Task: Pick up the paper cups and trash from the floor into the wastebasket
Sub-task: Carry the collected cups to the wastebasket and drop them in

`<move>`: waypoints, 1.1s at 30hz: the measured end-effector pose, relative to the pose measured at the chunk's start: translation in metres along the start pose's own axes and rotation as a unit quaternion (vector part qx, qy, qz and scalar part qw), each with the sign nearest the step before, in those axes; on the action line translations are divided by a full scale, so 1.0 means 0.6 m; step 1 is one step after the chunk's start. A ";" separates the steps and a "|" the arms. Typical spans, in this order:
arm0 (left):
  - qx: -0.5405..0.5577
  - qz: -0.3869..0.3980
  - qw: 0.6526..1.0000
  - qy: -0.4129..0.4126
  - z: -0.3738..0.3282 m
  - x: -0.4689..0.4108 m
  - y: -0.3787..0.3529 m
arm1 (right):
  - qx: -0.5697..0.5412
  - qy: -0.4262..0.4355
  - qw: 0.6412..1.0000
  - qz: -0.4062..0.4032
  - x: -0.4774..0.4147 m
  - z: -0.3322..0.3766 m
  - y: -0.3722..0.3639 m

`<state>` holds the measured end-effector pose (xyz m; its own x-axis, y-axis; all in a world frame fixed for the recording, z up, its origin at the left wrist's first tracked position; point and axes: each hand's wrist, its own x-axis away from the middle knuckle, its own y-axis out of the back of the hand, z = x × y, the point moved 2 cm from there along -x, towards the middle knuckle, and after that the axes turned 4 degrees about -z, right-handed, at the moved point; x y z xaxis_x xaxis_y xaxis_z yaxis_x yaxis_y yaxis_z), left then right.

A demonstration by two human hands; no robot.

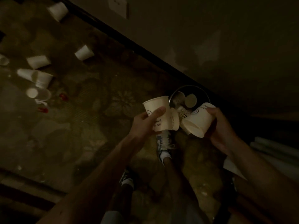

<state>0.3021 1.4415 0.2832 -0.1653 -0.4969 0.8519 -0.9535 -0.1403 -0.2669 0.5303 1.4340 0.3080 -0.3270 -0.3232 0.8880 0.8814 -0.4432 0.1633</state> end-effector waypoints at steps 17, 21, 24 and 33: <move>-0.190 -0.061 0.974 0.112 0.106 -0.252 -0.163 | -0.004 -0.074 0.997 -0.019 -0.248 -0.015 0.121; -0.353 -0.037 0.932 0.074 0.100 -0.276 -0.166 | 0.073 -0.087 0.994 -0.003 -0.254 -0.022 0.114; -0.423 -0.020 0.906 0.006 0.090 -0.262 -0.156 | 0.140 -0.039 0.989 -0.032 -0.231 -0.030 0.101; -0.638 -0.005 0.736 -0.228 -0.107 -0.016 -0.021 | 0.485 0.360 0.796 0.046 0.035 -0.046 -0.055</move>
<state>0.2994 1.5031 0.3076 -0.3315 -0.7777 0.5341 -0.4632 0.6274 0.6260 0.4848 1.4189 0.3092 -0.0488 -0.8668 0.4962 0.6471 0.3510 0.6768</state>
